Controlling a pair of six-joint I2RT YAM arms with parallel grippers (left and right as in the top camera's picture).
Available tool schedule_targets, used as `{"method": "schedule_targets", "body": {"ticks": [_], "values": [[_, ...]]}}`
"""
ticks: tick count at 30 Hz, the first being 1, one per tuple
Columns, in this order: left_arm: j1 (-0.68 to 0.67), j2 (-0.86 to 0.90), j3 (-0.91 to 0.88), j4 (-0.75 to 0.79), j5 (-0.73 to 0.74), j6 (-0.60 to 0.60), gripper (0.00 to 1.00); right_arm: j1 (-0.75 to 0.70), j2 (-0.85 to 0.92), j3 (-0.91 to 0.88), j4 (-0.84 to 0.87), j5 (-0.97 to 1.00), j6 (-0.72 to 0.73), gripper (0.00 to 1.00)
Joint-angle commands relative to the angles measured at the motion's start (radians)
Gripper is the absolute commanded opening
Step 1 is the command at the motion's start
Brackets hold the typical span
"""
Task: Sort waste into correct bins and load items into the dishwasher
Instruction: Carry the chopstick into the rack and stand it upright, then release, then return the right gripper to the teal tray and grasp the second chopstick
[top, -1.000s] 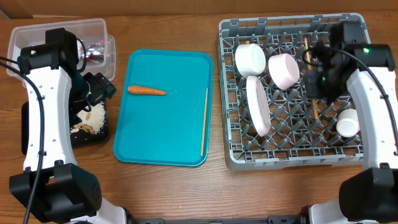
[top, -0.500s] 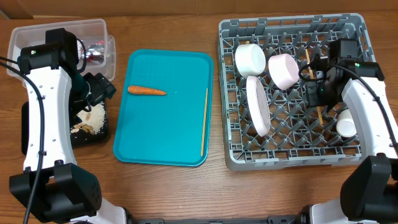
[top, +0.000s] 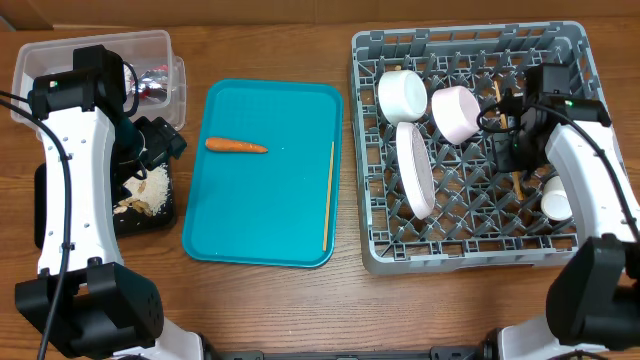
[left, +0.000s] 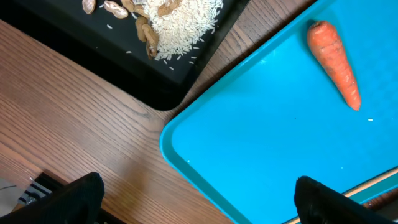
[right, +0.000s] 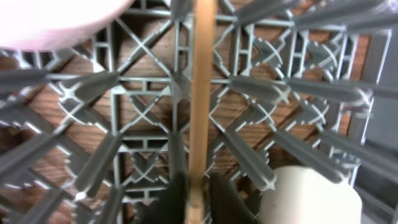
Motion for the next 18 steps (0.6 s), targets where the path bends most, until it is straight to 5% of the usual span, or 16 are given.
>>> {"method": "schedule_targets", "body": {"ticks": [1, 4, 11, 18], "values": [[-0.006, -0.008, 0.002, -0.003, 0.004, -0.005, 1.00, -0.004, 0.015, -0.007, 0.015, 0.014, 0.004, 0.46], [-0.006, -0.008, 0.002, -0.003, 0.004, -0.005, 1.00, -0.004, 0.014, -0.006, 0.014, 0.014, 0.004, 0.61], [-0.006, -0.008, 0.002, -0.003, 0.004, -0.005, 1.00, 0.004, -0.021, 0.090, -0.068, -0.015, 0.063, 0.62], [-0.006, -0.008, 0.002, -0.002, 0.002, -0.005, 1.00, 0.059, -0.153, 0.231, -0.194, -0.429, 0.130, 0.72]]}}
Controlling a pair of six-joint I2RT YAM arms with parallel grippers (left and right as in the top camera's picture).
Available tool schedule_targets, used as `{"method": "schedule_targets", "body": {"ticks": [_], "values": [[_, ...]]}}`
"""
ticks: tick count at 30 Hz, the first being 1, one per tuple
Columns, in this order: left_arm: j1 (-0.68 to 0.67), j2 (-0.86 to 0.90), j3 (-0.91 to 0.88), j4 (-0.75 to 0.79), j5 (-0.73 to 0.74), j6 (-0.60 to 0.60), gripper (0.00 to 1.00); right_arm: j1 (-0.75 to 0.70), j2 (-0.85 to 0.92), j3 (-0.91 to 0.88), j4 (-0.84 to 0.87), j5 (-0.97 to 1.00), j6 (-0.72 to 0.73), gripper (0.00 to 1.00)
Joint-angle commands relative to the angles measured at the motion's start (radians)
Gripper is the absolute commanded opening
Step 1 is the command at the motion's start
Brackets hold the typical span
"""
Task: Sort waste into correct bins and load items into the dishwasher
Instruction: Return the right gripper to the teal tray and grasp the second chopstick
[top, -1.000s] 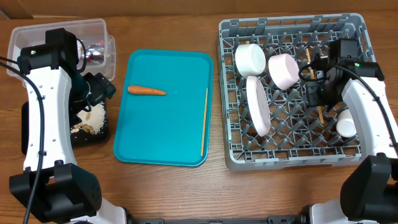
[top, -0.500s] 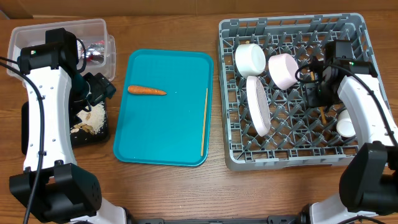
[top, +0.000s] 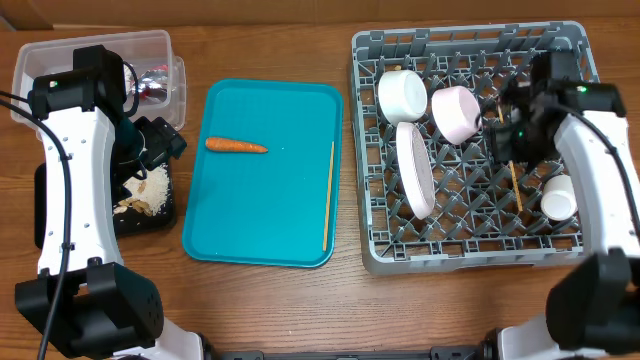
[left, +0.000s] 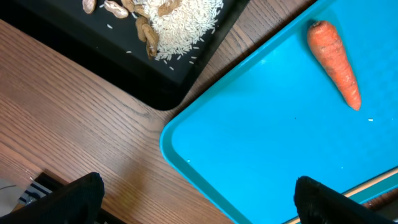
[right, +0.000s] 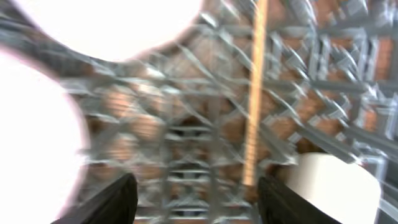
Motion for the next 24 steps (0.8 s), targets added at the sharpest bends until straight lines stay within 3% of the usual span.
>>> {"method": "schedule_targets", "body": {"ticks": [1, 6, 16, 17, 19, 24], "values": [[-0.006, -0.008, 0.002, -0.002, 0.001, -0.006, 1.00, 0.057, -0.124, 0.059, -0.002, -0.320, 0.061, 0.73], [-0.006, -0.008, 0.002, -0.002, 0.001, -0.006, 1.00, 0.202, -0.150, 0.057, -0.001, -0.428, 0.126, 0.72], [-0.006, -0.008, 0.002, -0.002, 0.002, -0.006, 1.00, 0.581, -0.107, 0.047, 0.066, -0.164, 0.342, 0.72], [-0.006, -0.008, 0.002, -0.002, 0.001, -0.006, 1.00, 0.603, -0.097, 0.046, 0.070, -0.145, 0.363, 0.74], [-0.006, -0.008, 0.002, -0.003, 0.001, -0.006, 1.00, 0.693, -0.037, 0.042, 0.103, -0.172, 0.371, 1.00], [-0.006, -0.008, 0.002, -0.005, 0.001, -0.006, 1.00, 0.755, 0.021, 0.037, 0.191, -0.208, 0.374, 1.00]]}}
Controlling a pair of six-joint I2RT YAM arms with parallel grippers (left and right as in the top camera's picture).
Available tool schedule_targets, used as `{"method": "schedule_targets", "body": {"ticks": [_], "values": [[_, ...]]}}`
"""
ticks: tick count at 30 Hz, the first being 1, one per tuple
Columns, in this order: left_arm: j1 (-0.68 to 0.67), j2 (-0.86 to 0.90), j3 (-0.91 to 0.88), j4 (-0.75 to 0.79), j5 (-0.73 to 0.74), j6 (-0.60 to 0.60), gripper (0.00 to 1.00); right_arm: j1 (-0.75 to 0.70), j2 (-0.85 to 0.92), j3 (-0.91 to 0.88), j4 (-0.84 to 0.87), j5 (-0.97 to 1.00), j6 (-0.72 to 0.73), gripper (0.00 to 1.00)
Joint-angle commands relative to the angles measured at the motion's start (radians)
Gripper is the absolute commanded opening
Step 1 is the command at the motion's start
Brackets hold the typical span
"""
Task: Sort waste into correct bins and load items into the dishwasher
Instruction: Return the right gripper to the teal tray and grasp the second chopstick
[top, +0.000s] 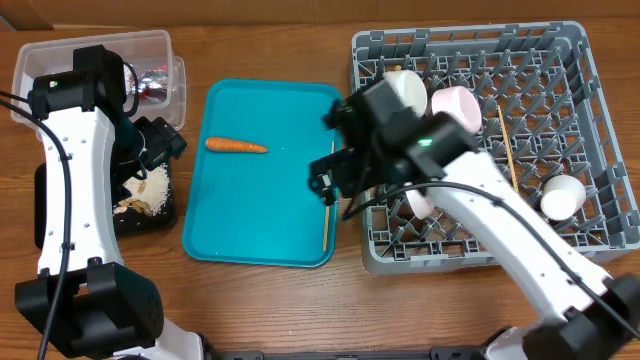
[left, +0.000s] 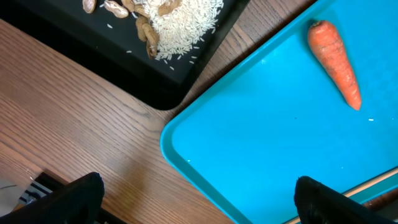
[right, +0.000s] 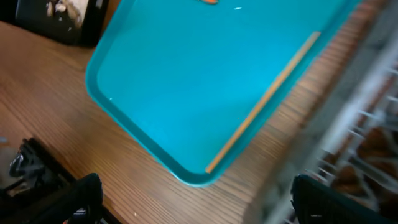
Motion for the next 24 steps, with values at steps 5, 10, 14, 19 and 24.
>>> {"method": "schedule_targets", "body": {"ticks": [5, 10, 14, 19, 24], "values": [[-0.006, -0.008, 0.002, -0.005, 0.002, -0.006, 1.00, 0.041, 0.119, -0.003, 0.060, 0.111, 0.193, 0.96], [-0.006, -0.008, 0.002, -0.004, 0.001, -0.006, 1.00, 0.042, 0.240, -0.003, 0.070, 0.114, 0.262, 0.88], [-0.006, -0.008, 0.002, -0.004, 0.001, -0.006, 1.00, 0.056, 0.324, -0.003, 0.085, 0.131, 0.286, 0.85], [-0.006, -0.008, 0.002, -0.004, 0.001, -0.006, 1.00, 0.068, 0.388, -0.003, 0.114, 0.152, 0.332, 0.85], [-0.006, -0.008, 0.002, -0.003, 0.001, -0.006, 1.00, 0.081, 0.427, -0.003, 0.154, 0.157, 0.355, 0.85]]}}
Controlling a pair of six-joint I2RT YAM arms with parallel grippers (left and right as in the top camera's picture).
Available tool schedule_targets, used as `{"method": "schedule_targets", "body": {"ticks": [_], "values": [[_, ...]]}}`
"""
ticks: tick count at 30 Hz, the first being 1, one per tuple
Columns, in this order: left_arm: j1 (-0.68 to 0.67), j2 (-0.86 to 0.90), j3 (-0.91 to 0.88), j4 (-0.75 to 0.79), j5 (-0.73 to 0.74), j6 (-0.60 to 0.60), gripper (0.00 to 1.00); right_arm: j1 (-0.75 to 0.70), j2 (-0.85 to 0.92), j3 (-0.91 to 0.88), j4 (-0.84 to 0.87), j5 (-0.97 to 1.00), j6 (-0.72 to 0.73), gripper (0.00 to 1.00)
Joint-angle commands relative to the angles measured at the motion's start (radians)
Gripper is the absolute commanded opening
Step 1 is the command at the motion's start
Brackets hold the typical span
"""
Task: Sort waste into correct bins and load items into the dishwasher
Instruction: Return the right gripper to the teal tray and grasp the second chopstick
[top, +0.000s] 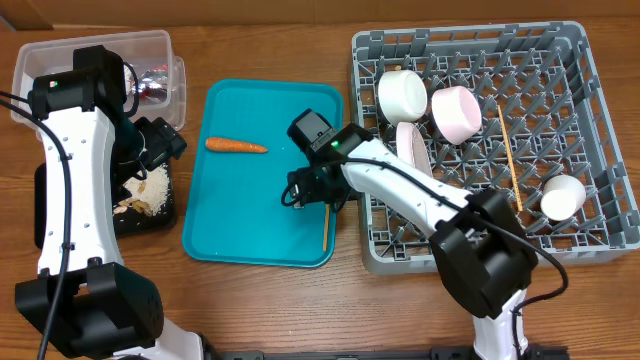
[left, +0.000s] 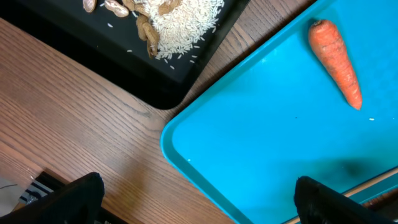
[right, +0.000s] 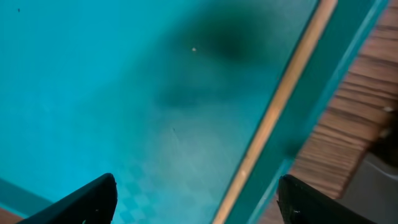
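A wooden chopstick (top: 328, 195) lies along the right edge of the teal tray (top: 250, 205), and a carrot (top: 236, 146) lies near its top. My right gripper (top: 306, 193) hovers low over the tray, open, with the chopstick (right: 281, 118) between its spread fingers and nearer the right one. My left gripper (left: 199, 200) is open above the tray's left corner, with the carrot (left: 336, 65) ahead of it. Another chopstick (top: 508, 150) rests in the grey dish rack (top: 460, 262).
The rack holds a white cup (top: 402, 95), a pink cup (top: 455, 112), a plate (top: 415, 165) and a second white cup (top: 560, 197). A black bin (top: 150, 215) with rice and peanuts sits left of the tray. A clear bin (top: 60, 50) stands behind it.
My right gripper has moved from above the tray's right edge down and left onto the tray, close over the chopstick. The left arm, carrot and chopstick have not moved.
My right gripper was shut on a chopstick inside the rack. Then it was open, and that chopstick lay in the rack. After that the arm was over the tray's right edge, and now the open gripper straddles the tray's chopstick. The left arm stayed still.
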Motion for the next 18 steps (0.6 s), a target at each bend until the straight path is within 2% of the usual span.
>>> {"method": "schedule_targets", "body": {"ticks": [1, 9, 13, 18], "values": [[-0.006, -0.008, 0.002, 0.001, 0.002, -0.006, 1.00, 0.015, 0.030, 0.000, 0.019, 0.040, 0.056, 0.84], [-0.006, -0.008, 0.002, 0.001, 0.002, -0.006, 1.00, 0.042, 0.051, 0.000, 0.023, 0.159, 0.153, 0.81], [-0.006, -0.008, 0.002, 0.001, 0.002, -0.006, 1.00, 0.065, 0.095, 0.000, 0.033, 0.153, 0.176, 0.80], [-0.006, -0.008, 0.002, 0.001, 0.002, -0.006, 1.00, 0.087, 0.117, 0.000, 0.031, 0.157, 0.220, 0.70]]}}
